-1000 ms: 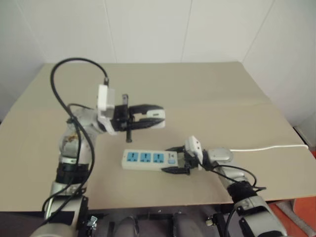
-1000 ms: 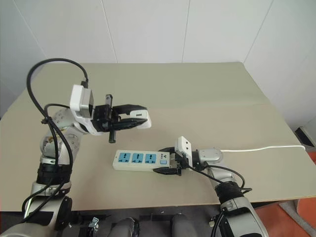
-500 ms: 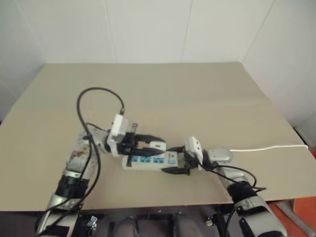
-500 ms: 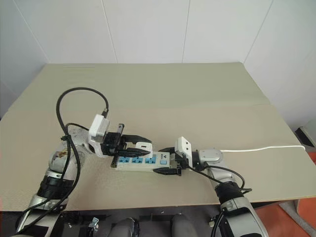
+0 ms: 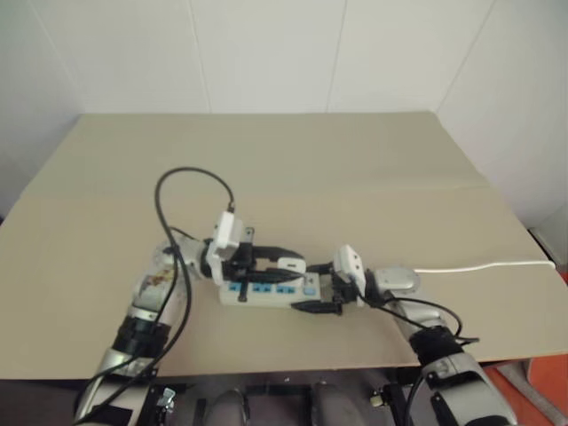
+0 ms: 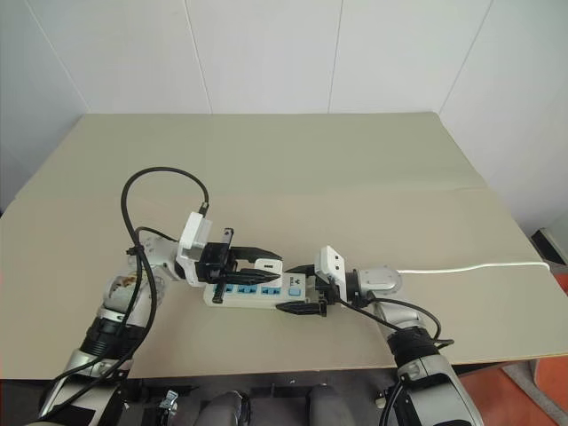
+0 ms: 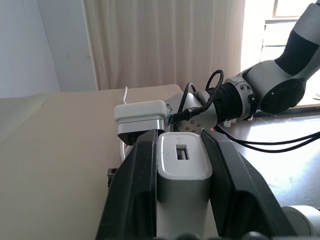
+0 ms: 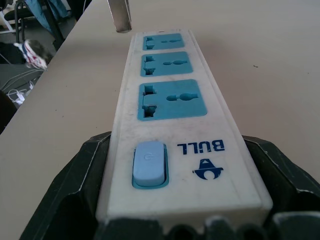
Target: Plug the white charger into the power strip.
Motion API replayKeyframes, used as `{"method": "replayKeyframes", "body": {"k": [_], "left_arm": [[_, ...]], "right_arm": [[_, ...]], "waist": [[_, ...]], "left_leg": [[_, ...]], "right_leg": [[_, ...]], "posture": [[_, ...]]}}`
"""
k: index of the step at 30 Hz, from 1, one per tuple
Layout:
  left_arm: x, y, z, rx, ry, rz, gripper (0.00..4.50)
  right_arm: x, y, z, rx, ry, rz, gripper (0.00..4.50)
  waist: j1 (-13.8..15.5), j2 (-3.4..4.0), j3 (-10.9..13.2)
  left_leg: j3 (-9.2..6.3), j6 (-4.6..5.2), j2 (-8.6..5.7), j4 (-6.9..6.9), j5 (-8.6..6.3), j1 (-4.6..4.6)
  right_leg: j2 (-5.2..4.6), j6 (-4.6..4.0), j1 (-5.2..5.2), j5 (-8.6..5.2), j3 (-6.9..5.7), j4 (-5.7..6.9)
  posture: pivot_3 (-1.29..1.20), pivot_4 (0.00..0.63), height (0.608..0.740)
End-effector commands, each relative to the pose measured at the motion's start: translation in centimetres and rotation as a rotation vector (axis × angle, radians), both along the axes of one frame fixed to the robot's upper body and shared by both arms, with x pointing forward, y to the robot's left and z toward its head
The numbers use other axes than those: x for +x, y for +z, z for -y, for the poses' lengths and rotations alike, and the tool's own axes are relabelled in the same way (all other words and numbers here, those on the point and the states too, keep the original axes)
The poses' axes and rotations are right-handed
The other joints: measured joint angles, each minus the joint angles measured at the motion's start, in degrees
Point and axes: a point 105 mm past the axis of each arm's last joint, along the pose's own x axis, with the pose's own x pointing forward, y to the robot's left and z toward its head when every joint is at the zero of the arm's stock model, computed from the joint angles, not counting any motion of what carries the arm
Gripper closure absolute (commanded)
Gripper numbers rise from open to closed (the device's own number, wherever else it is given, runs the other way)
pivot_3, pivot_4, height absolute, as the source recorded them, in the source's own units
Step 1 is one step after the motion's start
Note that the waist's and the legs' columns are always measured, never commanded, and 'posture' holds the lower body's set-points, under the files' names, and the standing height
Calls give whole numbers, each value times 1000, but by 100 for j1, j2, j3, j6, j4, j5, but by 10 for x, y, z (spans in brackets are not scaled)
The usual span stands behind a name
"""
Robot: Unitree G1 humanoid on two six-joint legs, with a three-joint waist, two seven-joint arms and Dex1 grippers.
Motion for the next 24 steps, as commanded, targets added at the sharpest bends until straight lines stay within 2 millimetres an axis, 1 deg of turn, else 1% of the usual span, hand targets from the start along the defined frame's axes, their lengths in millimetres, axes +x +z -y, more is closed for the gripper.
{"method": "replayKeyframes", "body": {"k": [1, 13, 24], "left_arm": [[0, -2, 0, 8, 1, 22, 3489], [5, -19, 2, 29, 34, 19, 3489], [9, -26, 7, 32, 34, 20, 3489]], "right_arm": [[-10, -16, 0, -54, 30, -54, 1045], [-10, -16, 0, -50, 23, -56, 1045], [-11, -16, 2, -53, 20, -61, 1045]], "waist": [[1, 0, 0], [5, 0, 0], [8, 0, 0]], "left_leg": [[0, 0, 0, 0, 0, 0], [0, 1, 0, -1, 0, -1], [0, 1, 0, -2, -1, -1]], "right_leg": [[0, 0, 0, 0, 0, 0], [0, 0, 0, 0, 0, -3], [0, 0, 1, 0, 0, -5]], "posture": [[0, 150, 740], [0, 150, 740], [0, 150, 740]]}}
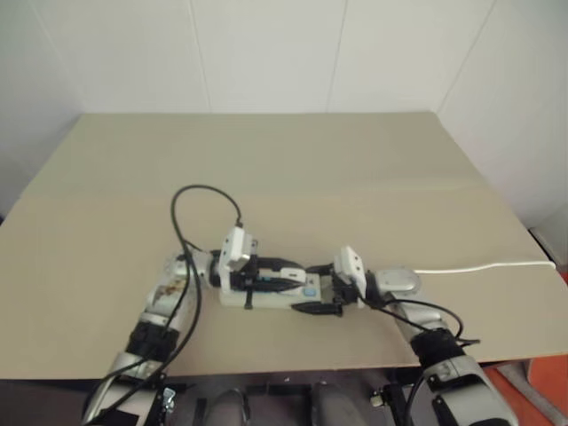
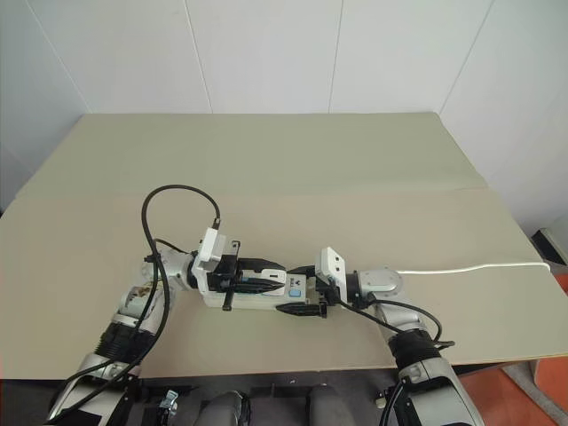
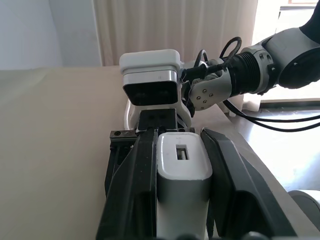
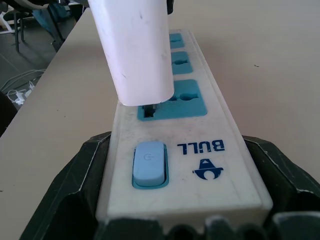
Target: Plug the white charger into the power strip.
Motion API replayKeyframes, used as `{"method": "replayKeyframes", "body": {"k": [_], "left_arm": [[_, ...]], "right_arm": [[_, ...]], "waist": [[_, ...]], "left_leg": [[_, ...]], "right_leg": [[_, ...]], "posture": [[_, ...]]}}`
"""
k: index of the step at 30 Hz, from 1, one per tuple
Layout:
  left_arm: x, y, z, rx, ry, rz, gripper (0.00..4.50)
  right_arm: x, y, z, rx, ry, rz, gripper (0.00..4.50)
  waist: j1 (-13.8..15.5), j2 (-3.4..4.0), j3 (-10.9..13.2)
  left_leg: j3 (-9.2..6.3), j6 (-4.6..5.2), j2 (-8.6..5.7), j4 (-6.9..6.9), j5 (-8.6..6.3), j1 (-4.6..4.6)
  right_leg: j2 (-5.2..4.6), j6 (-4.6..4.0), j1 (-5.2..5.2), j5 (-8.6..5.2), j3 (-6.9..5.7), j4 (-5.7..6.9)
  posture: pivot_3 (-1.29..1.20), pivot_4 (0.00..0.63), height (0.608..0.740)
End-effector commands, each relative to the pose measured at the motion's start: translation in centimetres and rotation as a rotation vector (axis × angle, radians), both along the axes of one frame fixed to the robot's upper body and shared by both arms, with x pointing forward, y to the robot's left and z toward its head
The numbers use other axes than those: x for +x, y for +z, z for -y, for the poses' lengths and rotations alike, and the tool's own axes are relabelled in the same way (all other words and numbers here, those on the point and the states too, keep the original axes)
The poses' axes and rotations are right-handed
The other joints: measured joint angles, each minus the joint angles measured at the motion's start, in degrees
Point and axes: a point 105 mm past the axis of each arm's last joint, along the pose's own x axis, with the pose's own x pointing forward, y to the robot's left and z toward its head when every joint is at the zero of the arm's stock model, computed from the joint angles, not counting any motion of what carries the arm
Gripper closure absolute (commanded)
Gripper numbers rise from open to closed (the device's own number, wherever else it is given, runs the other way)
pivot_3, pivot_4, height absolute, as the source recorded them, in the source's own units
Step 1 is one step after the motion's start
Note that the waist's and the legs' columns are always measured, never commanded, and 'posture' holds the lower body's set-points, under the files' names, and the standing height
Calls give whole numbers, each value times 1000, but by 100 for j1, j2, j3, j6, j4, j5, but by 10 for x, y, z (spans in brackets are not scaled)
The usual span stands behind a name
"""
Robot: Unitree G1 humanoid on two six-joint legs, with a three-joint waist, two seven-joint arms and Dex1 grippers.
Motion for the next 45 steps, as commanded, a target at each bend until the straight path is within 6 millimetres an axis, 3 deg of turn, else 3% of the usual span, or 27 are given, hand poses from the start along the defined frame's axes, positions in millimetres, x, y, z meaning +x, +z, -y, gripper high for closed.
{"method": "replayKeyframes", "body": {"k": [1, 35, 45], "left_arm": [[1, 6, 3, -9, -11, 45, 3489], [6, -16, -12, 72, 1, 17, 3489], [10, -41, -32, 139, 85, -39, 3489]], "right_arm": [[-9, -16, 1, -53, 25, -60, 1045], [-8, -15, 0, -54, 28, -58, 1045], [-7, -15, 0, -54, 26, -56, 1045]], "waist": [[3, 0, 0], [3, 4, -2], [-6, 6, -6]], "left_leg": [[0, 0, 0, 0, 0, 0], [0, 0, 1, -1, 0, 4], [0, 0, 2, -2, 0, 8]], "right_leg": [[0, 0, 0, 0, 0, 0], [2, 0, 5, 0, 0, -1], [3, 0, 6, 0, 0, -1]], "posture": [[0, 150, 740], [0, 150, 740], [0, 150, 740]]}}
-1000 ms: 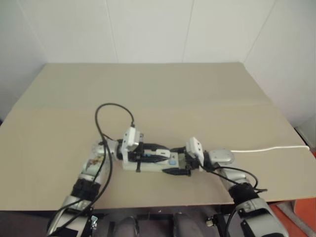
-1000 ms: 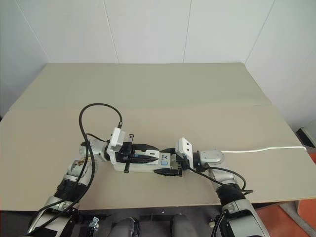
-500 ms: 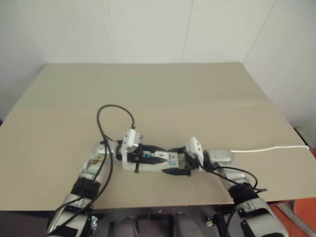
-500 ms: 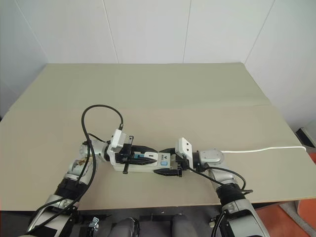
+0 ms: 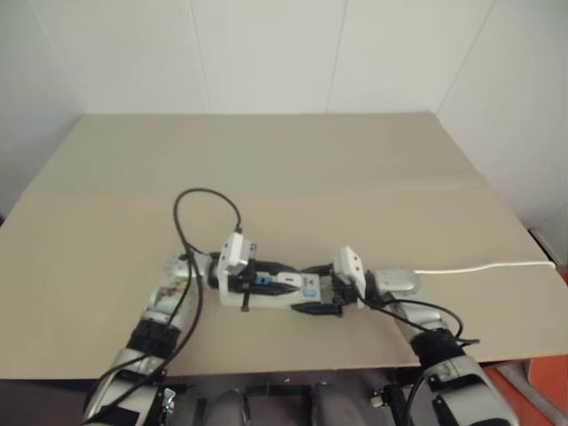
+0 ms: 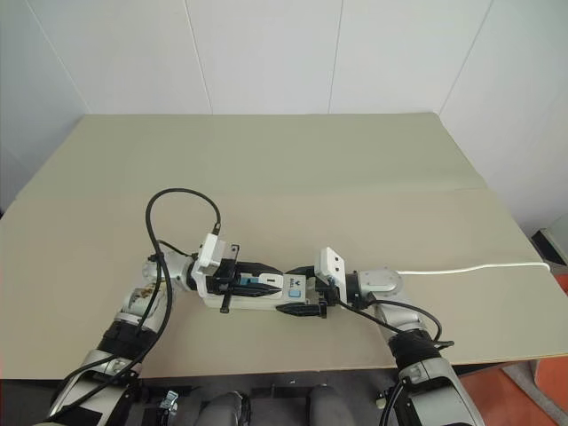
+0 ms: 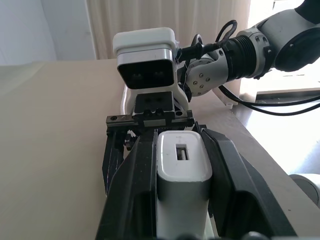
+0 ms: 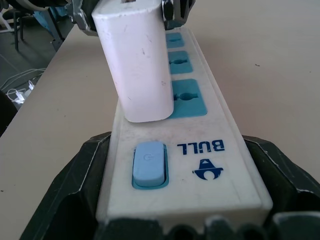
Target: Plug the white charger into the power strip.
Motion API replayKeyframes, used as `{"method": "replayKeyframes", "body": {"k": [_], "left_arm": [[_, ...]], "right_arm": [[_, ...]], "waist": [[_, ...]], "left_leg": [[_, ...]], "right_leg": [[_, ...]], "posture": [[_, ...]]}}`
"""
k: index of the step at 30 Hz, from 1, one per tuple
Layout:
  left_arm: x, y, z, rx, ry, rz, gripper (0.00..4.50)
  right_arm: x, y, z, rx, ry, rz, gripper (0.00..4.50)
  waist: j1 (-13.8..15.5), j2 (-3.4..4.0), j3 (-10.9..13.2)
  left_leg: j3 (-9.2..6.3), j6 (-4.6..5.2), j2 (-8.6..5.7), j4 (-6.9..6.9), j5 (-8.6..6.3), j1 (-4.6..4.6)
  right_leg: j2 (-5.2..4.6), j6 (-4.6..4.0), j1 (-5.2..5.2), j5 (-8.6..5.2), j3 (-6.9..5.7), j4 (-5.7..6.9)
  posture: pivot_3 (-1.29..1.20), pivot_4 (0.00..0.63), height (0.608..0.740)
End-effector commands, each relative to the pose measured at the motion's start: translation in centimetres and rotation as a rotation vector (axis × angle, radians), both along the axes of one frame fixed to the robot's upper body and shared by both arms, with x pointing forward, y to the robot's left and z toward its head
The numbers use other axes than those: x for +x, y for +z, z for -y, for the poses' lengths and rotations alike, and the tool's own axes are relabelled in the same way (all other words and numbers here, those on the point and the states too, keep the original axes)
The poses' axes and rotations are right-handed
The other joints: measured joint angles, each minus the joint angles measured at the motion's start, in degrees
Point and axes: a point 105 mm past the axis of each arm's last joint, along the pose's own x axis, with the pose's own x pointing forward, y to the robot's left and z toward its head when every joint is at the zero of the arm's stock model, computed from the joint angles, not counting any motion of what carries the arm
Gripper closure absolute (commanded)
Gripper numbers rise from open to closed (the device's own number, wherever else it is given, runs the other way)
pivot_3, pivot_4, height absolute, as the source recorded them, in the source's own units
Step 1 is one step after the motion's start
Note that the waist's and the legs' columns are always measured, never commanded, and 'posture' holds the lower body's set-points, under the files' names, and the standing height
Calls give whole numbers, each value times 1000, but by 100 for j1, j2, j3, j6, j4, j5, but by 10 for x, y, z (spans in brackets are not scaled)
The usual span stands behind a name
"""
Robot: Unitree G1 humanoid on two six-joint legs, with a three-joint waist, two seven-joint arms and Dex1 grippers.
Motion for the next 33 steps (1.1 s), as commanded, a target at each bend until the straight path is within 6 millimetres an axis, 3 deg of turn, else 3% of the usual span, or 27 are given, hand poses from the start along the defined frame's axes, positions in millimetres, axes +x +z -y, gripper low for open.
{"method": "replayKeyframes", "body": {"k": [1, 6, 13, 17, 24, 28, 31, 33], "left_arm": [[7, -26, -26, 111, 102, -51, 3489], [8, -35, -33, 136, 120, -51, 3489], [9, -33, -29, 137, 111, -62, 3489], [8, -24, -29, 155, 64, -63, 2266], [12, 19, -30, 73, 37, 31, 79], [12, 48, -44, 95, 30, 106, 36], [9, 58, -62, 165, 18, 126, 0], [8, 64, -73, 185, 41, 133, 0]], "right_arm": [[-7, -14, 1, -48, 27, -53, 1045], [-7, -14, 1, -49, 28, -52, 1045], [-7, -14, 1, -49, 30, -53, 1045], [-7, -15, 0, -48, 30, -53, 1045], [-8, -15, -1, -47, 37, -56, 1045], [-8, -14, 0, -46, 40, -57, 1045], [-8, -11, 4, -41, 39, -58, 104], [-8, -7, 8, -45, 37, -49, 46]], "waist": [[-1, 3, -4], [-3, 30, -41], [-4, 52, -60], [-22, 55, -61], [-1, 56, -62], [-12, 55, -61], [-13, 56, -60], [4, 57, -60]], "left_leg": [[0, 0, 0, 0, 0, 3], [1, 0, 0, -1, 0, 18], [2, 1, 0, -1, 0, 22], [3, 1, 0, -6, 0, 25], [1, 1, -1, -10, 1, 6], [-1, 1, 0, -13, 1, 1], [0, 1, 0, -20, 0, 1], [0, 2, -1, -27, 0, 1]], "right_leg": [[0, 0, 2, 0, 0, 0], [1, -1, 14, 0, 1, 1], [4, 0, 18, 0, 2, 2], [10, 0, 16, 0, 7, 2], [6, 0, 7, 0, 3, -9], [6, 0, 2, 0, 1, -10], [6, 0, 2, -1, 2, -15], [5, 0, 2, -1, 1, -26]], "posture": [[0, 150, 740], [0, 150, 740], [0, 150, 740], [0, 150, 740], [0, 150, 740], [0, 150, 740], [0, 150, 740], [0, 150, 740]]}}
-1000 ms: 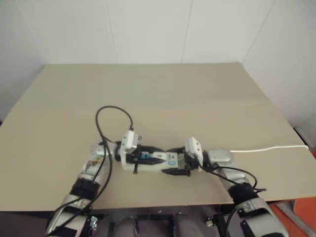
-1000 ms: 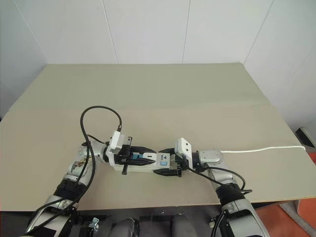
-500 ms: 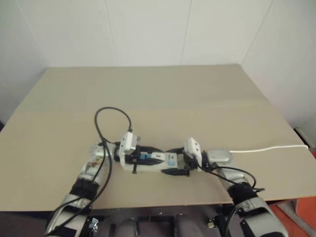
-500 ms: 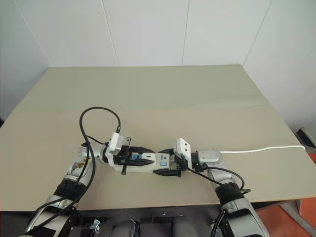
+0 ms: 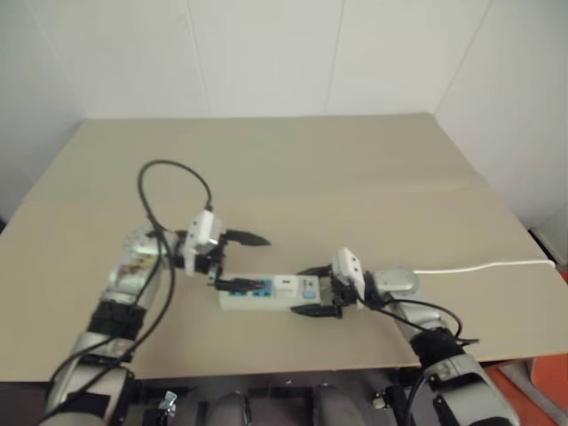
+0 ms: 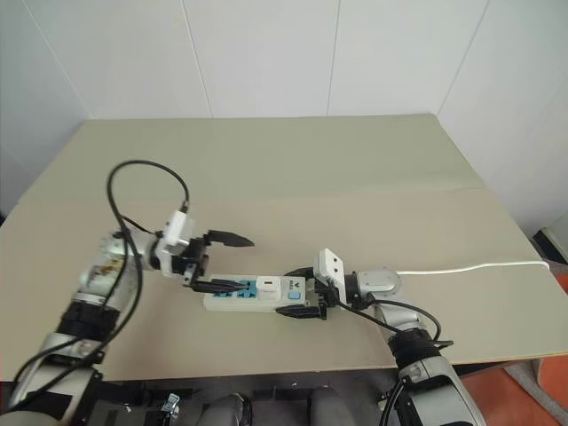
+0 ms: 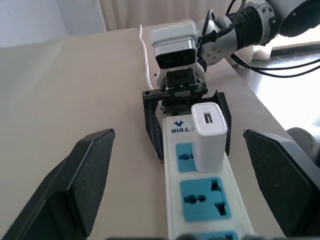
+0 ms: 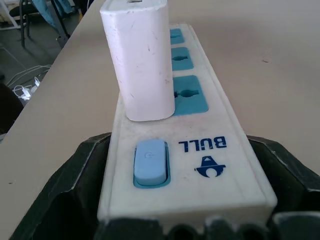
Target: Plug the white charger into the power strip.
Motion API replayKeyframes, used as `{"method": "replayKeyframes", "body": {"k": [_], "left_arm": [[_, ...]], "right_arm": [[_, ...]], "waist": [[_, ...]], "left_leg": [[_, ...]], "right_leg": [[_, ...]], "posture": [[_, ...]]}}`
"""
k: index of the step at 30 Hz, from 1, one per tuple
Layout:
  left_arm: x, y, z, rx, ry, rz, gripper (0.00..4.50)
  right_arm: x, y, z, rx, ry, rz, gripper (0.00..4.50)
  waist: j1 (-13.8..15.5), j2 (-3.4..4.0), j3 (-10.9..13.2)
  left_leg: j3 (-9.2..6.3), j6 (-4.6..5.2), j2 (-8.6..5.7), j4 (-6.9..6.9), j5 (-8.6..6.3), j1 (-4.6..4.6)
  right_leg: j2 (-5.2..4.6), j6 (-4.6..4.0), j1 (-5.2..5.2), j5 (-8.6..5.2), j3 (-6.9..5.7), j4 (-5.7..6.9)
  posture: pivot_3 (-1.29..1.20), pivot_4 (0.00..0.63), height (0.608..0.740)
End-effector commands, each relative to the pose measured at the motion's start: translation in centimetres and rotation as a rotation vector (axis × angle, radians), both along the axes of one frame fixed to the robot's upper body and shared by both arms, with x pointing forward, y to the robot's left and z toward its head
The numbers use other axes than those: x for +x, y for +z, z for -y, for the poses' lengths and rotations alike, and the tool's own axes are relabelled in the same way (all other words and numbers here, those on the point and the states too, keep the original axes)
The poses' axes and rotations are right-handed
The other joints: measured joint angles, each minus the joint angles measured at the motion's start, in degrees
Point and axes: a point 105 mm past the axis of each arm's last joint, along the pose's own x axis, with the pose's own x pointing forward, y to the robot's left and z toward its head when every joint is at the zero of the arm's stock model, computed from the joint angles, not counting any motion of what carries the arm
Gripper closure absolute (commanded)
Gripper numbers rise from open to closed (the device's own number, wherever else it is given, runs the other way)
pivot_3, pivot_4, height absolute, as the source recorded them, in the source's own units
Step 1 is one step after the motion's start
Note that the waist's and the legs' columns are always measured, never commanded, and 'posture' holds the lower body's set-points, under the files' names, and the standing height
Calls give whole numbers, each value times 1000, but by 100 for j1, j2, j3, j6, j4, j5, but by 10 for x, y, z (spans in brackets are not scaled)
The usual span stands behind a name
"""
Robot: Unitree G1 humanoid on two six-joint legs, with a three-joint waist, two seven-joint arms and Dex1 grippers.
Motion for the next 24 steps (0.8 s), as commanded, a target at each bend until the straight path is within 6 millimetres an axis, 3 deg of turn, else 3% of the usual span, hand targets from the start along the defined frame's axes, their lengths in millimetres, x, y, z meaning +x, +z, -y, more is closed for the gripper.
{"method": "replayKeyframes", "body": {"k": [1, 8, 12, 18, 24], "left_arm": [[-4, 15, -12, 9, 5, 33, 0], [-15, 19, -47, 13, 155, 33, 0], [-22, 19, -75, 38, 303, 45, 0], [-30, 14, -102, 136, 492, -11, 0], [-55, 18, -119, 151, 575, -85, 0]], "right_arm": [[-5, -3, 8, -24, 3, -26, 46], [-4, 28, 43, -1, -136, 93, 46], [-12, 60, 76, 23, -236, 173, 46], [-27, 75, 108, -15, -318, 188, 46], [-34, 80, 132, -42, -392, 152, 46]], "waist": [[13, 0, 0], [131, 4, 20], [145, 7, 38], [145, 3, 45], [130, 3, 49]], "left_leg": [[0, 1, 0, 0, 0, -3], [-4, 7, -3, 1, -4, -32], [-4, 7, -1, 1, -4, -34], [-3, 7, 2, -7, -5, -34], [4, 8, 5, -9, -5, -34]], "right_leg": [[0, 0, 0, 0, -1, -5], [-10, 0, -13, 0, -6, -28], [-10, -1, -15, 1, -6, -30], [-11, -1, -12, 1, -8, -45], [-11, -4, -12, 3, -4, -50]], "posture": [[0, 150, 740], [0, 150, 740], [0, 150, 740], [0, 150, 740], [0, 150, 740]]}}
